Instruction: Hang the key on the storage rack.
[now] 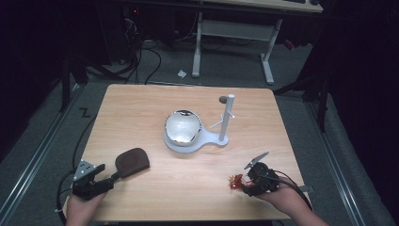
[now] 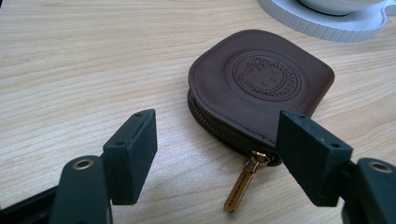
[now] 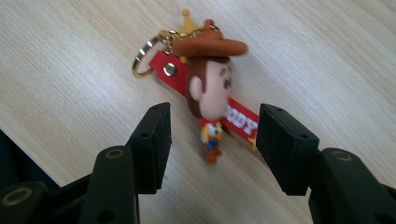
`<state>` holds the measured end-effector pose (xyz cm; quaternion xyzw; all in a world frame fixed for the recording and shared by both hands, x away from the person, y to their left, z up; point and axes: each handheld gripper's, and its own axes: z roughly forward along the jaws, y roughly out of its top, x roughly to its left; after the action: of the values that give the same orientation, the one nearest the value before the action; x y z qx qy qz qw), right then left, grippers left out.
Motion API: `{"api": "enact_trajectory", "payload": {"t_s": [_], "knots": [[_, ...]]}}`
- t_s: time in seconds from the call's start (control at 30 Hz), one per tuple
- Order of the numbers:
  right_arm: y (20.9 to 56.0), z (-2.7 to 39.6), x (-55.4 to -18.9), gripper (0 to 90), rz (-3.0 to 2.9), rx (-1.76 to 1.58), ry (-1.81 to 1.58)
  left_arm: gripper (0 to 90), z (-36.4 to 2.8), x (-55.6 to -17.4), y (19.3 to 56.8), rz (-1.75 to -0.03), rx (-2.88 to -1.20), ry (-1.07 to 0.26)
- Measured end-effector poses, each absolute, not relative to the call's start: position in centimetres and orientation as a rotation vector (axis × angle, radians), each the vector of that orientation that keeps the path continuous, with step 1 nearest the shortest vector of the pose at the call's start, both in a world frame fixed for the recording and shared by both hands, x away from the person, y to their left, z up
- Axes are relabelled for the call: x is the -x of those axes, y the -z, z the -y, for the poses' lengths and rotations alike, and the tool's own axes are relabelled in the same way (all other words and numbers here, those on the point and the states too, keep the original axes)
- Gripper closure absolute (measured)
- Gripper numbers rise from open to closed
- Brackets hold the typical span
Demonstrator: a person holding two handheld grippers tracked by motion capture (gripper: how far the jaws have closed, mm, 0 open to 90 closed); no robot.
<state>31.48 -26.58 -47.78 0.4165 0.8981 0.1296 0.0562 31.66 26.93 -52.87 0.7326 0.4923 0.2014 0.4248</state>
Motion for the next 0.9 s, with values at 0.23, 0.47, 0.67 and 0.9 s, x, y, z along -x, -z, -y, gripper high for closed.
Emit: {"api": "enact_trajectory", "payload": {"t_s": [0.23,0.47,0.67,0.9], "knots": [[48.5,25.6,-32.4,53.1,-2.74,-1.272,-0.362,29.8,-27.0,-31.7,52.9,-1.233,-1.831,-0.497],[48.8,25.1,-32.8,57.1,-2.764,-1.263,-0.336,29.8,-27.0,-31.7,52.9,-1.233,-1.83,-0.492],[48.6,25.0,-33.0,67.0,-2.771,-1.257,-0.317,29.9,-27.1,-31.8,53.0,-1.234,-1.832,-0.49],[48.0,25.0,-32.8,67.2,-2.769,-1.24,-0.324,29.9,-27.0,-31.8,53.0,-1.234,-1.832,-0.487]]}}
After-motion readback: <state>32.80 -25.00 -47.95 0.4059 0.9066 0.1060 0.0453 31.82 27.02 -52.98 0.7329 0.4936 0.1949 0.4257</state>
